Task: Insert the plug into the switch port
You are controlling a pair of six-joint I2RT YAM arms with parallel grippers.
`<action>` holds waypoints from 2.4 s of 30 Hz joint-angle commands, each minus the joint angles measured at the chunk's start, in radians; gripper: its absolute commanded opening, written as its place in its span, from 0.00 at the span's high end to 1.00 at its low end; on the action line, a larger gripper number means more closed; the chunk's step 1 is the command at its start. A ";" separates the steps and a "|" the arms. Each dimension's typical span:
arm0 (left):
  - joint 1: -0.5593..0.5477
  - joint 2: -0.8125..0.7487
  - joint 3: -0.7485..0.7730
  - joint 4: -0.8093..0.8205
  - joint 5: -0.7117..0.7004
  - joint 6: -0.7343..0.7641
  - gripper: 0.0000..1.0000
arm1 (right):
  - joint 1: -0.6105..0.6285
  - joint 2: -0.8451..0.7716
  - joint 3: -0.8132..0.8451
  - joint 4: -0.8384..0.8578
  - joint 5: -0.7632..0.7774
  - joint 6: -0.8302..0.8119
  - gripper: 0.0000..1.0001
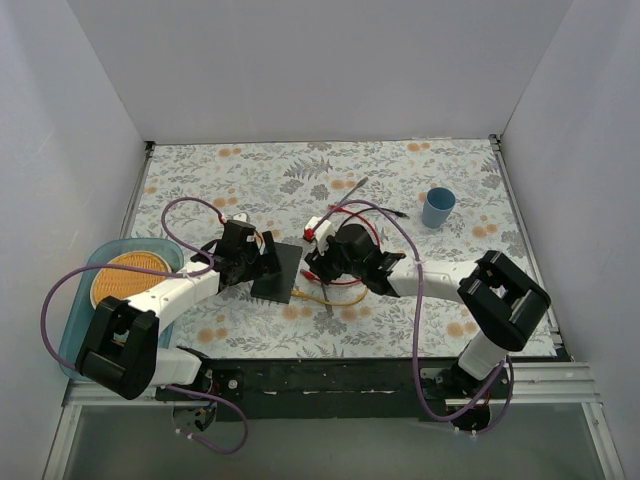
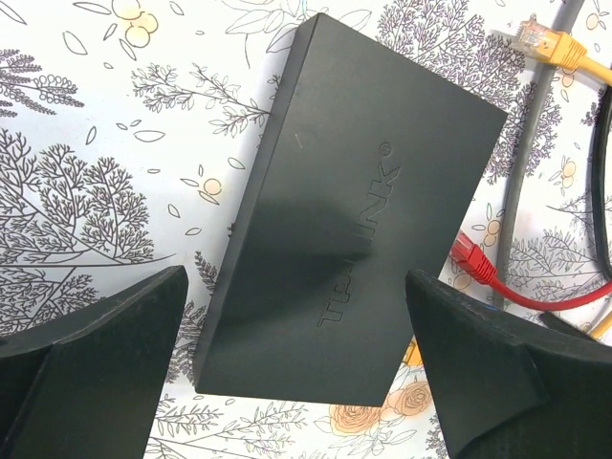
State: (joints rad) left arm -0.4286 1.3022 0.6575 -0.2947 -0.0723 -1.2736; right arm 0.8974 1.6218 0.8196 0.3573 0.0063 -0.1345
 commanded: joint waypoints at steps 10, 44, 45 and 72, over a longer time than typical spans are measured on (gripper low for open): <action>0.005 -0.032 0.027 -0.014 0.003 0.029 0.02 | -0.011 0.093 0.052 -0.075 -0.190 -0.004 0.47; 0.005 -0.288 0.008 0.155 0.285 0.094 0.02 | -0.152 -0.174 -0.011 -0.064 -0.549 0.067 0.99; 0.005 -0.297 0.001 0.167 0.327 0.094 0.02 | -0.150 -0.183 -0.019 -0.069 -0.555 0.067 0.99; -0.004 -0.149 0.047 0.342 0.629 -0.093 0.28 | 0.004 -0.438 -0.132 -0.090 -0.019 -0.023 0.99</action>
State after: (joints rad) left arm -0.4278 1.1454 0.6647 0.0101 0.5076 -1.3178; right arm 0.8665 1.2224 0.7013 0.2398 -0.1661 -0.1123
